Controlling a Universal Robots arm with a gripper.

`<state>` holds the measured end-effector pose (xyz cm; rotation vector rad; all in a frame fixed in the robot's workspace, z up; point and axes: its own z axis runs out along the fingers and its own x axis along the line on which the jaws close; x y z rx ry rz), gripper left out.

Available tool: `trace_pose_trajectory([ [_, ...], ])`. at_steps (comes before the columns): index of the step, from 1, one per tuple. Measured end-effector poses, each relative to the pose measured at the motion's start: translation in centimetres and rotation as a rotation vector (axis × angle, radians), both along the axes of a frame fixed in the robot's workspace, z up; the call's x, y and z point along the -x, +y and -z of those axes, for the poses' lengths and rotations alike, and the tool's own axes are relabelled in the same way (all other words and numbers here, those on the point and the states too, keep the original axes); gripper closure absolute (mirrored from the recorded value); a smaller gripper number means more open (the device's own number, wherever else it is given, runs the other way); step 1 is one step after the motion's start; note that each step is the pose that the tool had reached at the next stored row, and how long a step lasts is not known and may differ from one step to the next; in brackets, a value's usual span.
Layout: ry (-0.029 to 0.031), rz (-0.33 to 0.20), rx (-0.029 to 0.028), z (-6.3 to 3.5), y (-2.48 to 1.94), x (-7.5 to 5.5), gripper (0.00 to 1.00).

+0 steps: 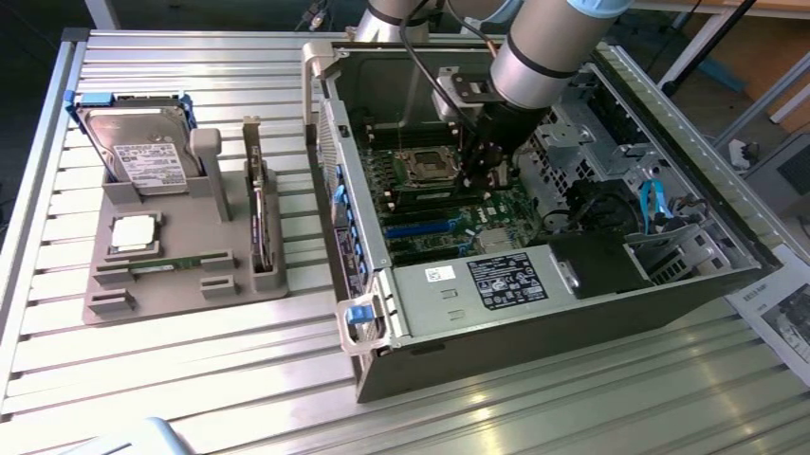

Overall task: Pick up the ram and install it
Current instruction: 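Insert the ram into the slot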

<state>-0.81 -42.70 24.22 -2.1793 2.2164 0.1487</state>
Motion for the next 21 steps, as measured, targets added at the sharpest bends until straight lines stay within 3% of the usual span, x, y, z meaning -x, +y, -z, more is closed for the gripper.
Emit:
trace_pose_trajectory([
  [21, -0.0075, 0.000, -0.0002, 0.05, 0.00, 0.11, 0.88],
])
